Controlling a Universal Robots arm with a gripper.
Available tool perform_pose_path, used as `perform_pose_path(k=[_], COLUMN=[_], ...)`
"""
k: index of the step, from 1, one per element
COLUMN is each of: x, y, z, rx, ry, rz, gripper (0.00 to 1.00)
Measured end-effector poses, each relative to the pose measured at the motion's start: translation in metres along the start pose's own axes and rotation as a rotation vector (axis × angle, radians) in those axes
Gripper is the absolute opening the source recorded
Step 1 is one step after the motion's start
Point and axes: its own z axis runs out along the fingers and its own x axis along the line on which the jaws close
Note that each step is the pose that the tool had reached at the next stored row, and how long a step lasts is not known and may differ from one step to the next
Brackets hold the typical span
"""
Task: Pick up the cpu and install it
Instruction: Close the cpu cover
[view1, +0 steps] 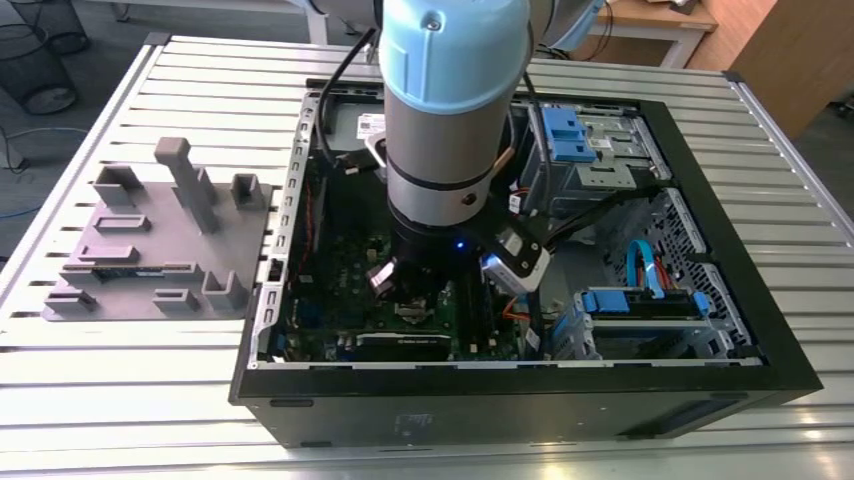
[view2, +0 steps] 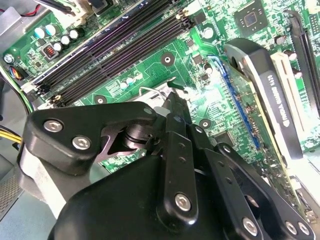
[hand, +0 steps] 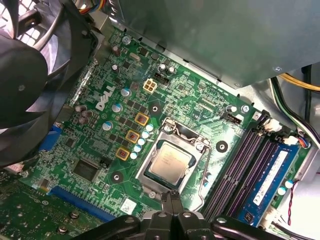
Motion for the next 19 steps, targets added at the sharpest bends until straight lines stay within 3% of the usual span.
perform_pose_path(k=[19], x=[-0.0023], y=[0.0039], z=[-0.0046], rx=[0.0028], ry=[-0.005], rz=[0.0], gripper=[0.11])
